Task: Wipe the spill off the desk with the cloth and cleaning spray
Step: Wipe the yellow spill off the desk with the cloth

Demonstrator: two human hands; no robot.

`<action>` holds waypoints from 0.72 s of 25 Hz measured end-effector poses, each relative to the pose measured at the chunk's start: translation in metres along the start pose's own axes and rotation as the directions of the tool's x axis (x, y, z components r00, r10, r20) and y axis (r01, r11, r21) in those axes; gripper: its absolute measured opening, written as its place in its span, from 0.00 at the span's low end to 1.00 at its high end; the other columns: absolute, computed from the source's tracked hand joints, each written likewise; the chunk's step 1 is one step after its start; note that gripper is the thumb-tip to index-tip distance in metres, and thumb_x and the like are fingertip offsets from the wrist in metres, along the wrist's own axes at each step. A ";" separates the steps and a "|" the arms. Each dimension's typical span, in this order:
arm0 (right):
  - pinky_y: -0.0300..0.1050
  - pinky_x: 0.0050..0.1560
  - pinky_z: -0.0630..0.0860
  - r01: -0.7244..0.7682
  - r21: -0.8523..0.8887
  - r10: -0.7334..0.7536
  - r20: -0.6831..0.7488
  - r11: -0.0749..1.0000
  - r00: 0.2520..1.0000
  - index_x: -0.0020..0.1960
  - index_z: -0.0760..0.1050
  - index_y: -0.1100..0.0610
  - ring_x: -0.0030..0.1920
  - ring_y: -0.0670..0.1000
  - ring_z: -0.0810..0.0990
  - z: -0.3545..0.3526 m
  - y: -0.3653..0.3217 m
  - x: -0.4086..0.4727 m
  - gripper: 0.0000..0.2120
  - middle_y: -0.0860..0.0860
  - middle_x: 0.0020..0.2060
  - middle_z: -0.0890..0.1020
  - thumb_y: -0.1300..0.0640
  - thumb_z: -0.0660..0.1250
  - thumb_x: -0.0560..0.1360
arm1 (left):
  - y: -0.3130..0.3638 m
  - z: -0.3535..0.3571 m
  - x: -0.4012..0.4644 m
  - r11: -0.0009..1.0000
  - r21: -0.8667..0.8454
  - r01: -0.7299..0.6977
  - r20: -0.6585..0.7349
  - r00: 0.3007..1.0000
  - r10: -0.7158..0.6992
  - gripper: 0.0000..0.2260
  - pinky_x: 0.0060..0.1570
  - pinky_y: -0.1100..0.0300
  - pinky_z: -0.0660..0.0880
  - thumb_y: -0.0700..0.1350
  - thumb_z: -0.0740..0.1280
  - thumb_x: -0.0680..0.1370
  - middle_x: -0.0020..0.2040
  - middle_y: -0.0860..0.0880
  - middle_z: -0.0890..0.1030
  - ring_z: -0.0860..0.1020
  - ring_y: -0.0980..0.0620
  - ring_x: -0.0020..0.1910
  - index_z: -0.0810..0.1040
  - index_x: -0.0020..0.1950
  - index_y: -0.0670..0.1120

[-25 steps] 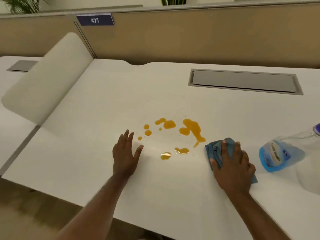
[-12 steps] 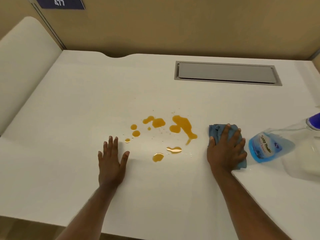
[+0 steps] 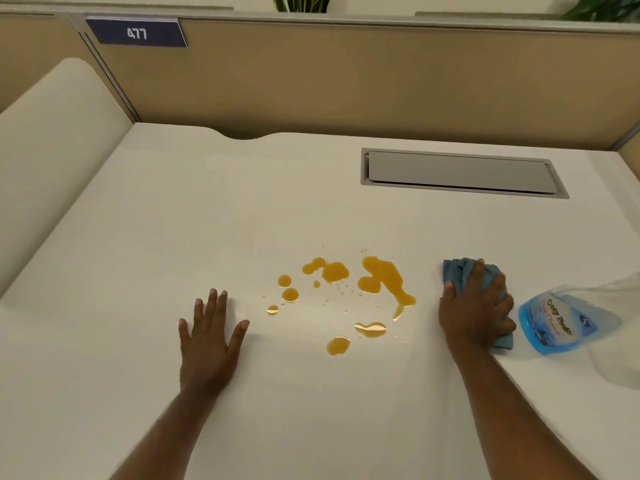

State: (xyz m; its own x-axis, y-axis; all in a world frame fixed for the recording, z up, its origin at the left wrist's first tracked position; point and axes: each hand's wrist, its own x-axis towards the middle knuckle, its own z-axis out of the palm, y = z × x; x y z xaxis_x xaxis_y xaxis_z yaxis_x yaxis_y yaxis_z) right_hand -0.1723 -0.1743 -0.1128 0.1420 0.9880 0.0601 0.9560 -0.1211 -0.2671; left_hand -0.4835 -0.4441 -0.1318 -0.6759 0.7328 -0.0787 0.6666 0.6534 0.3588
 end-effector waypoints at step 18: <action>0.64 0.64 0.64 0.334 0.036 -0.336 0.164 0.942 0.928 0.76 0.53 0.43 0.71 0.62 0.61 0.064 -0.248 0.042 0.30 0.54 0.76 0.58 0.41 0.57 0.77 | -0.030 -0.016 0.048 0.993 -0.069 -0.100 -0.021 0.995 0.099 0.37 0.76 0.52 0.39 0.71 0.38 0.74 0.79 0.58 0.48 0.43 0.58 0.78 0.44 0.78 0.54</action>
State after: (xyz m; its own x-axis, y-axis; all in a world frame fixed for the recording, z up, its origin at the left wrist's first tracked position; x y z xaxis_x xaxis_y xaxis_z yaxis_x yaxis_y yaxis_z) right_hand -0.4199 -0.0968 -0.1059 -0.2313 0.9728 -0.0122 0.9385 0.2198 -0.2664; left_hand -0.5409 -0.4314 -0.1312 -0.6135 0.7894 -0.0232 0.7074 0.5624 0.4282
